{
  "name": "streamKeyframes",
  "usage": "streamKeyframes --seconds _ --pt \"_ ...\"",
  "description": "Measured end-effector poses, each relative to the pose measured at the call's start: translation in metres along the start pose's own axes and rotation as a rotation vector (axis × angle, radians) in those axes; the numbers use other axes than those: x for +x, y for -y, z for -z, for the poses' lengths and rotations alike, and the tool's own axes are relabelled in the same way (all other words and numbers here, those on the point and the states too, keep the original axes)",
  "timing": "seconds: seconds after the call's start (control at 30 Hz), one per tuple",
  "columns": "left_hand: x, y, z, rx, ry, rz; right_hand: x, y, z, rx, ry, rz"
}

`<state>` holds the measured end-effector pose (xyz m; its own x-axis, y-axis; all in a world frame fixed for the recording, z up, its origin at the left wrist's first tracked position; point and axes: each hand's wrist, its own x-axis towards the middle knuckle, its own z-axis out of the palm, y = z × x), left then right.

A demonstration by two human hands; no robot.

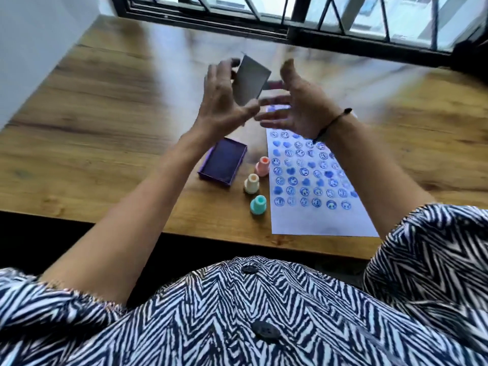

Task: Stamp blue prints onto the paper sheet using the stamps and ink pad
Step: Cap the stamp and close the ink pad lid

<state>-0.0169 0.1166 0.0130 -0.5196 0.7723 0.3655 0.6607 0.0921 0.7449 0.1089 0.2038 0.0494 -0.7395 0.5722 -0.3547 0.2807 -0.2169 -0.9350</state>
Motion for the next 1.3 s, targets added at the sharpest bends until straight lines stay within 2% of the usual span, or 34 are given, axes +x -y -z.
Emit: streamKeyframes --seconds 0.1,0.27,0.37,0.43,0.53,0.6,0.67,0.77,0.9,1.3 --pt "-0.016 -0.005 0.008 -0.038 -0.062 -0.116 0.003 0.001 -0.008 0.082 0.217 -0.015" --pt "-0.042 -0.006 0.022 -0.086 -0.126 -0.186 0.003 -0.007 -0.015 0.159 0.554 -0.041" --pt "-0.055 -0.009 0.034 -0.125 -0.133 -0.195 -0.004 -0.003 -0.025 0.191 0.668 -0.047" --pt "-0.069 -0.002 0.040 -0.087 -0.122 -0.138 -0.007 -0.001 -0.035 0.085 0.584 -0.010" --pt "-0.104 0.013 0.039 0.057 -0.028 0.074 -0.009 -0.008 -0.052 -0.494 0.283 0.159" --pt "-0.126 0.020 0.031 0.179 0.085 0.203 -0.009 -0.019 -0.058 -0.812 0.210 0.197" --pt "-0.138 0.023 0.021 0.255 0.138 0.231 -0.010 -0.031 -0.059 -0.957 0.201 0.205" --pt "-0.136 0.022 0.014 0.255 0.069 0.253 -0.012 -0.041 -0.061 -1.075 0.199 0.227" --pt "-0.127 0.027 0.011 0.245 -0.035 0.276 -0.009 -0.040 -0.062 -1.115 0.201 0.235" --pt "-0.125 0.039 0.020 0.134 -0.050 0.281 0.006 -0.051 -0.078 -1.297 0.167 0.278"
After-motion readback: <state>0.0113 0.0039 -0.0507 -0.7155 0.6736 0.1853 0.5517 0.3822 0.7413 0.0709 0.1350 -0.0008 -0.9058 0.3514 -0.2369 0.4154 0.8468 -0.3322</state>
